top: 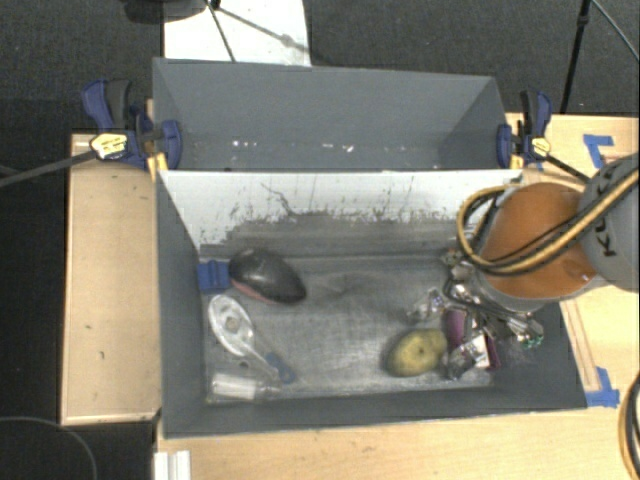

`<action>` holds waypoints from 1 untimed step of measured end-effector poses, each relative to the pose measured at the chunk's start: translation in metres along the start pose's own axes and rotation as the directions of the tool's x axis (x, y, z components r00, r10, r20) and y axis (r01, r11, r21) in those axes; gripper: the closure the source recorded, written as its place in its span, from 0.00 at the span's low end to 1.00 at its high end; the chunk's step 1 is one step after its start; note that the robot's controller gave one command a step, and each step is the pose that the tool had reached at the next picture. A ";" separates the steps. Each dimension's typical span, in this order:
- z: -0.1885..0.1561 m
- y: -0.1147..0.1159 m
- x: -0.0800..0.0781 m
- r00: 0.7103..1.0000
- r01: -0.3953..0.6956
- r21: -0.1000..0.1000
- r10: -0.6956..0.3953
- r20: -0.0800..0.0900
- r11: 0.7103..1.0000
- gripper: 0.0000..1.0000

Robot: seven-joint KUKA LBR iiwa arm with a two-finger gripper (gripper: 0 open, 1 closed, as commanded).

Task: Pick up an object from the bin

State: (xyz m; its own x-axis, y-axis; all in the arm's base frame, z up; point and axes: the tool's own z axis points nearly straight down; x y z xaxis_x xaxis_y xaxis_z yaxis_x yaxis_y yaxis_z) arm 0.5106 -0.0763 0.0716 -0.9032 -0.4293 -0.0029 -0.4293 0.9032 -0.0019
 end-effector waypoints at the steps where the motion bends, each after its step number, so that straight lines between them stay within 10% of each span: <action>1: -0.002 0.000 -0.004 1.000 0.000 0.004 0.000 0.011 1.000 1.00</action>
Offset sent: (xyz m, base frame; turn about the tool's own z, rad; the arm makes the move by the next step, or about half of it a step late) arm 0.0000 0.0000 0.0000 0.0000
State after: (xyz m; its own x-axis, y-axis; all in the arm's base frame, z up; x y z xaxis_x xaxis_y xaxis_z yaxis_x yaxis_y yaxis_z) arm 0.5142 -0.0750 0.0739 -0.9030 -0.4295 -0.0142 -0.4295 0.9031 -0.0054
